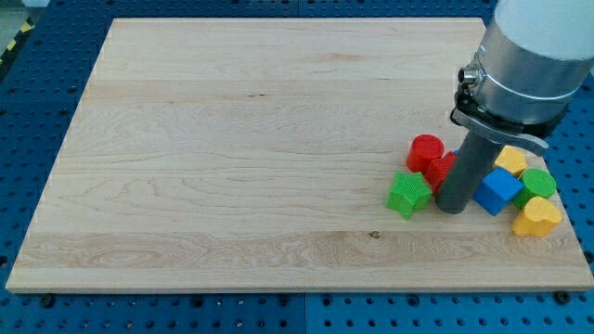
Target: Move the hexagon with blue cube to the right center of the board
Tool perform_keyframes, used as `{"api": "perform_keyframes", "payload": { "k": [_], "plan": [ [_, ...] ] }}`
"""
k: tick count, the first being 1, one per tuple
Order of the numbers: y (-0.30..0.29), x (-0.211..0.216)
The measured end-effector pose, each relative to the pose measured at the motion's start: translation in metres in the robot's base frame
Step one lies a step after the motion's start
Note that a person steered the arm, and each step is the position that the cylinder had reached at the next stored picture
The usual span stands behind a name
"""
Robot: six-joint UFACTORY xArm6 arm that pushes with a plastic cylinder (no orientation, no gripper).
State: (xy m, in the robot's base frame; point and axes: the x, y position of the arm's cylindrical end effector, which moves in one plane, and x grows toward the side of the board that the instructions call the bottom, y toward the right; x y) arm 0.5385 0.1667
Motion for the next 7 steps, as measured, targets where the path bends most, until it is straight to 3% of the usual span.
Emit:
{"api": "perform_keyframes", "payload": {
  "k": [1,3,6,7],
  "plan": [
    [0.002,0.012],
    [0.002,-0.069],
    [0.025,0.015],
    [0.039,0.024]
  ]
}}
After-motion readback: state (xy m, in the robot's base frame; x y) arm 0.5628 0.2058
